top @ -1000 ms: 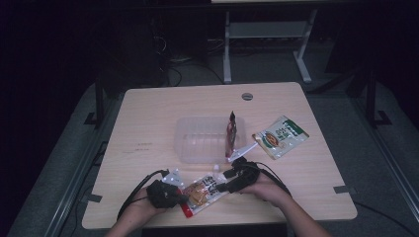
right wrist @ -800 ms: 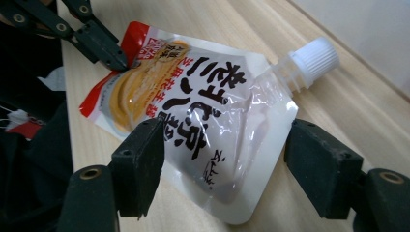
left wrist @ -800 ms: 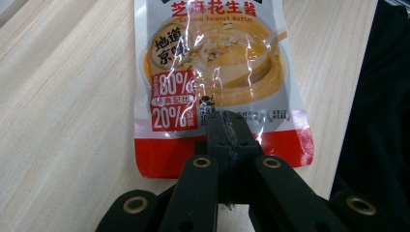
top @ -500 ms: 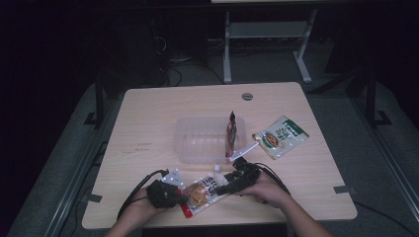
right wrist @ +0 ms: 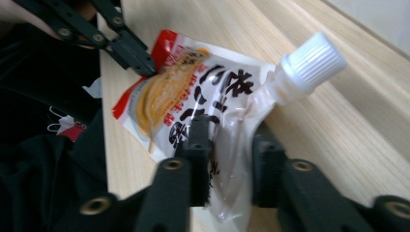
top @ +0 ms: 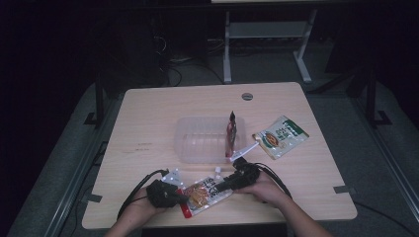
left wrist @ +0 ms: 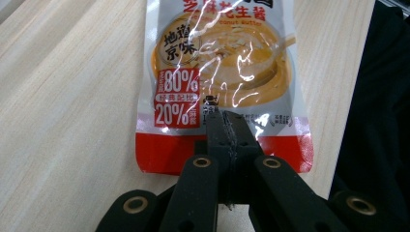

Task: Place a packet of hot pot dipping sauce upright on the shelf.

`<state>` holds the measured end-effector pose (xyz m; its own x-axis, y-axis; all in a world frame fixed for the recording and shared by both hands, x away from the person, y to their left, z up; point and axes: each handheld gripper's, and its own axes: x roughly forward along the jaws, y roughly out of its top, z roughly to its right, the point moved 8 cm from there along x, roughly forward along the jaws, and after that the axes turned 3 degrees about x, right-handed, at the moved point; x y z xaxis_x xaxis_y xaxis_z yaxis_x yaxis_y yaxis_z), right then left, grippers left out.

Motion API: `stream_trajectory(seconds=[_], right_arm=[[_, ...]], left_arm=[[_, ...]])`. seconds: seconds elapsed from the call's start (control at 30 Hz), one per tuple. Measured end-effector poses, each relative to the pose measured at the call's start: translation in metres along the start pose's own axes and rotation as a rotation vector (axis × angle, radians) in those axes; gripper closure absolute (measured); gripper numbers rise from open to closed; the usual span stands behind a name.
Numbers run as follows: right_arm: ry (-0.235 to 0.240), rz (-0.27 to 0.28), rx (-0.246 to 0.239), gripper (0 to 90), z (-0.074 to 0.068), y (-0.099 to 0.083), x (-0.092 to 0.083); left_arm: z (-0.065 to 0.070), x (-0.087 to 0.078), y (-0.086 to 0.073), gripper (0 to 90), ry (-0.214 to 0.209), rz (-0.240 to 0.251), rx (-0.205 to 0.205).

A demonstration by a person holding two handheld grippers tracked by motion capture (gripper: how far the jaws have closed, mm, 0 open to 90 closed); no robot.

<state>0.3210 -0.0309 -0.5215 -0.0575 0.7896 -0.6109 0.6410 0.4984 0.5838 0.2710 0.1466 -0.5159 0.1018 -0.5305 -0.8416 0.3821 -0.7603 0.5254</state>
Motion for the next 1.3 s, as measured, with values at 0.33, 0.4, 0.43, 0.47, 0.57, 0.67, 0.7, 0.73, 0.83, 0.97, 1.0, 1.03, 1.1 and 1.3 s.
stream_trajectory(seconds=[0.33, 0.4, 0.43, 0.47, 0.57, 0.67, 0.7, 0.73, 0.83, 0.97, 1.0, 1.03, 1.1, 1.3], right_arm=[[0.031, 0.030, -0.101, 88.6, -0.015, 0.005, -0.004], [0.048, 0.052, -0.110, 89.6, -0.017, 0.007, -0.007], [0.055, 0.058, -0.113, 89.7, -0.018, 0.007, -0.007], [0.059, 0.060, -0.113, 89.7, -0.020, 0.008, -0.008], [0.072, 0.074, -0.126, 89.7, -0.024, 0.010, -0.010], [0.076, 0.086, -0.148, 89.7, -0.029, 0.012, -0.013], [0.078, 0.094, -0.162, 89.8, -0.031, 0.013, -0.014], [0.080, 0.108, -0.169, 89.8, -0.033, 0.014, -0.015], [0.091, 0.137, -0.177, 89.8, -0.039, 0.019, -0.020], [0.106, 0.168, -0.187, 89.8, -0.048, 0.023, -0.025], [0.107, 0.175, -0.195, 89.8, -0.050, 0.023, -0.026], [0.119, 0.183, -0.194, 89.8, -0.053, 0.024, -0.027], [0.123, 0.197, -0.203, 89.8, -0.056, 0.027, -0.029], [0.141, 0.252, -0.217, 89.9, -0.065, 0.034, -0.036]], left_arm=[[0.000, 0.000, 0.000, 89.8, -0.002, -0.004, 0.005], [0.000, 0.000, 0.000, 89.8, -0.001, -0.007, 0.007], [0.000, 0.000, 0.000, 89.8, 0.000, 0.000, 0.002], [0.000, 0.000, 0.000, 89.8, 0.004, -0.005, 0.010], [0.001, -0.001, 0.001, 89.7, 0.017, -0.003, 0.026], [0.001, -0.002, 0.001, 89.7, 0.009, 0.006, 0.024], [0.001, -0.003, 0.001, 89.7, 0.003, 0.011, 0.021], [0.000, -0.005, 0.001, 89.7, 0.002, 0.014, 0.026], [0.000, -0.007, 0.003, 89.7, 0.005, 0.041, 0.014], [0.000, -0.010, 0.006, 89.7, 0.019, 0.072, 0.021], [0.001, -0.010, 0.007, 89.8, 0.026, 0.085, 0.016], [0.001, -0.011, 0.008, 89.7, 0.028, 0.090, 0.018], [0.001, -0.013, 0.010, 89.7, 0.034, 0.104, 0.028], [0.001, -0.016, 0.018, 89.7, 0.039, 0.158, 0.043]])
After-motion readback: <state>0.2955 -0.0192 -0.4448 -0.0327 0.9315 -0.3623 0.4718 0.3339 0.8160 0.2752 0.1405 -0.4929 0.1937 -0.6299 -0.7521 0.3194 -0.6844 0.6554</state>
